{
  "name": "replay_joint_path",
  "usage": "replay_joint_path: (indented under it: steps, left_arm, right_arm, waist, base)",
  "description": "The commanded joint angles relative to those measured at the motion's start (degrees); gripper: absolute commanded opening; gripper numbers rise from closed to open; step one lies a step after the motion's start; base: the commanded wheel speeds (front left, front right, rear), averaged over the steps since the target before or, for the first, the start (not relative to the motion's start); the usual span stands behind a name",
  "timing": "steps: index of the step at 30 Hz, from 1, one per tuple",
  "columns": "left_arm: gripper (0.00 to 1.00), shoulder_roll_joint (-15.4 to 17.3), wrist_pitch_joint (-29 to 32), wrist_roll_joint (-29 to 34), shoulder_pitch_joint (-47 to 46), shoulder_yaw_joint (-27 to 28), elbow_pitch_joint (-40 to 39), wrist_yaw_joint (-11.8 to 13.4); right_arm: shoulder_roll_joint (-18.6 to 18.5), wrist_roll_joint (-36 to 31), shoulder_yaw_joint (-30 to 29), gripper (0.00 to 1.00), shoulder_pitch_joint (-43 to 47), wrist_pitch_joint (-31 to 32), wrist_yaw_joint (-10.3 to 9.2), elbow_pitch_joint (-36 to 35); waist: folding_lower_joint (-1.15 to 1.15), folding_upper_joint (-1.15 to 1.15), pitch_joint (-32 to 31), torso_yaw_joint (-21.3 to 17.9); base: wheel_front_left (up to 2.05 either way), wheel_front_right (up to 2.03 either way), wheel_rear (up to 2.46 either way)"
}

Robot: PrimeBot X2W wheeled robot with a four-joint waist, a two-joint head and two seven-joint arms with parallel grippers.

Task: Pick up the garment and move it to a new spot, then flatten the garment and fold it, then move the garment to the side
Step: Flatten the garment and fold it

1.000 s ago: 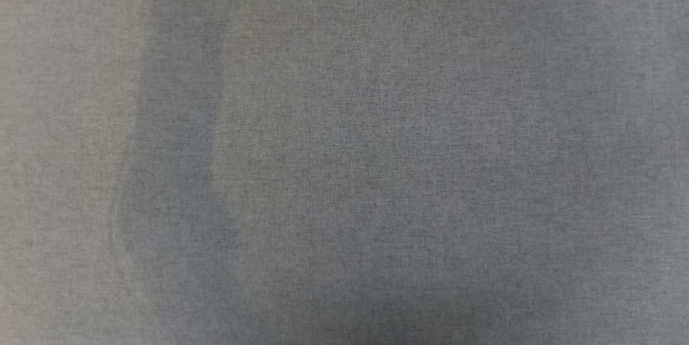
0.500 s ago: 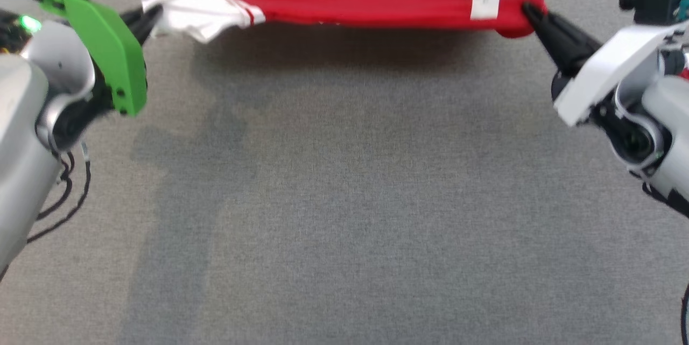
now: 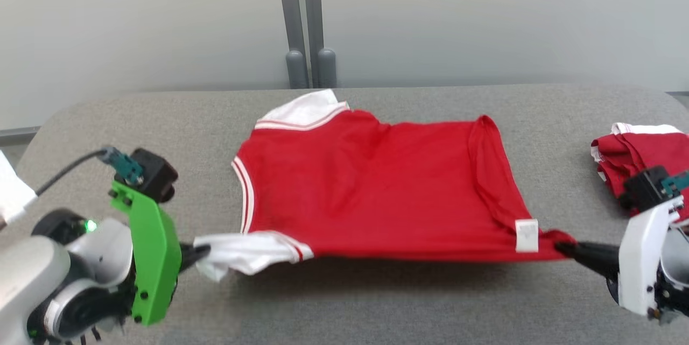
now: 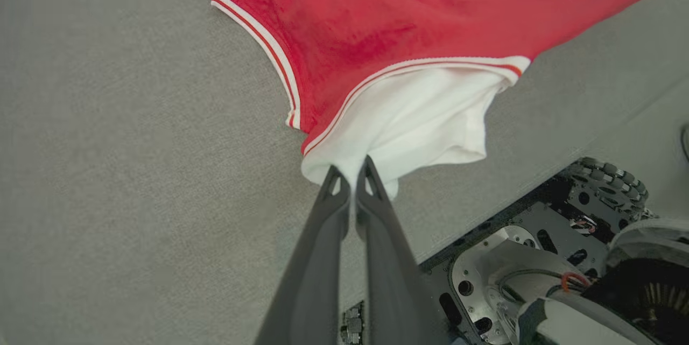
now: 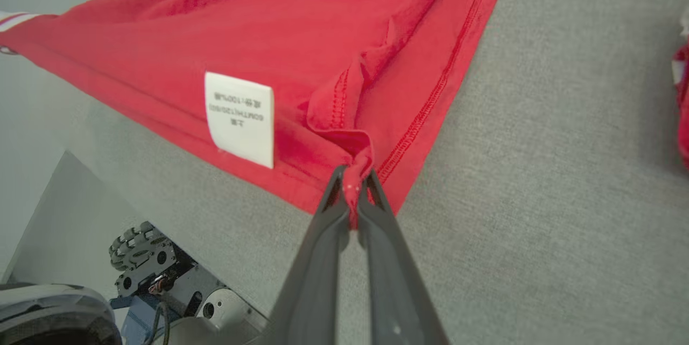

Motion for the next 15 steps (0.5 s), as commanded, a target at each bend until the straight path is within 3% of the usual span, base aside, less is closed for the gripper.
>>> replay_joint_path:
  steps: [1, 4, 8, 11, 15]
  left_arm:
    - [0.0, 1.83, 1.31, -1.36, 1.96, -0.17, -2.56, 1.55]
    - [0.0, 5.13, 4.33, -4.54, 5.33, -1.27, -8.81, 4.46]
    - [0.0, 7.52, 4.93, -6.52, 7.51, -1.27, -13.18, 6.43]
    - [0.0, 7.34, 4.39, -6.17, 7.42, -1.07, -13.49, 6.63]
    - [0.0, 4.79, 4.59, -5.7, 4.63, -0.54, -11.19, 5.55]
  right_arm:
    - [-1.87, 0.54, 0.28, 0.0, 2.0, 1.32, -0.01, -2.13]
    - [-6.6, 2.22, 0.52, 0.0, 4.77, 3.59, -0.01, -8.17]
    - [-10.76, 3.86, -0.01, 0.0, 6.32, 4.33, 0.0, -14.95]
    - [-12.02, 4.33, -0.87, 0.0, 6.13, 3.73, 0.0, -16.75]
    - [-11.23, 5.6, -2.68, 0.0, 4.68, 2.73, 0.0, -15.45]
  waist:
    - [0.01, 0.0, -1.32, -0.38]
    - [0.01, 0.0, -1.07, -0.64]
    - [0.01, 0.0, -0.03, -1.14]
    - [0.01, 0.0, 1.38, -1.52]
    - [0.01, 0.0, 4.61, -1.8]
  base:
    - [0.0, 0.0, 0.0]
    - [0.0, 0.0, 0.0]
    - [0.0, 0.0, 0.0]
    - [0.0, 0.0, 0.0]
    - [0.0, 0.0, 0.0]
